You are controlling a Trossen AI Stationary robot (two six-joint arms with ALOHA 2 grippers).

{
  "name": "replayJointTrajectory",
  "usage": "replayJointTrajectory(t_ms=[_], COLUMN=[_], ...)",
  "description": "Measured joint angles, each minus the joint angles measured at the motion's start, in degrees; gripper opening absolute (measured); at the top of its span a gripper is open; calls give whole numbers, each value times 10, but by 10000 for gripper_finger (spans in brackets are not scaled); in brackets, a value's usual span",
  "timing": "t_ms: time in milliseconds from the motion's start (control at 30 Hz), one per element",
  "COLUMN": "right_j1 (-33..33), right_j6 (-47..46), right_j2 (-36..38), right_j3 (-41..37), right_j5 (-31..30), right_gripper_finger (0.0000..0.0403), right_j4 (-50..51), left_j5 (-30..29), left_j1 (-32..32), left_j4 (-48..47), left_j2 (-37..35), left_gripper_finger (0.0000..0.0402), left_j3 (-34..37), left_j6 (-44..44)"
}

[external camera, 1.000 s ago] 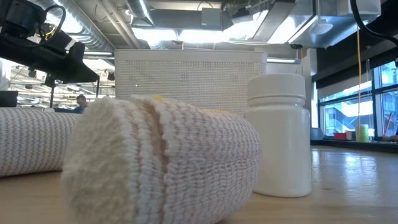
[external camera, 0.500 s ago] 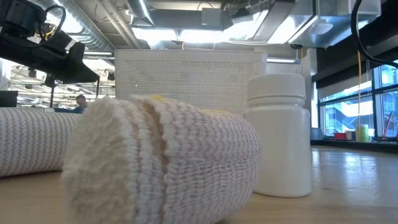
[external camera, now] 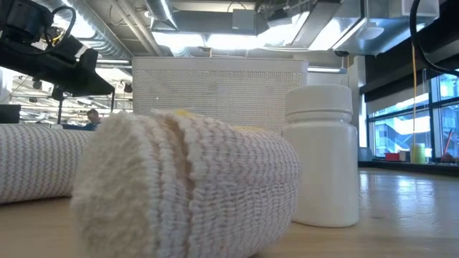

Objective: Pick & place medical supplies in basket/bin
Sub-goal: Put the orange pill bottle into the white bin

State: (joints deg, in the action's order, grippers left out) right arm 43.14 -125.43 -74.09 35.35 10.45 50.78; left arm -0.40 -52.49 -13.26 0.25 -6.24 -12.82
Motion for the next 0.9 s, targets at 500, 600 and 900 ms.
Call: replayJointTrajectory(t_ms=[500, 600, 900], right_j1=[-116, -152, -319], right_j6=[313, 427, 875], right_j2=[29, 30, 30], right_j3=[175, 232, 387], right_j5=[-368, -422, -420], right_gripper_finger=[177, 183, 181], right_j4=[0, -5, -137], left_j5=[0, 0, 0], left_j1=[0, 0, 0], left_j4=[0, 0, 1], left_j2=[0, 0, 0], left_gripper_finger=[72, 72, 72], left_j3=[0, 0, 0], left_j6=[1, 1, 1])
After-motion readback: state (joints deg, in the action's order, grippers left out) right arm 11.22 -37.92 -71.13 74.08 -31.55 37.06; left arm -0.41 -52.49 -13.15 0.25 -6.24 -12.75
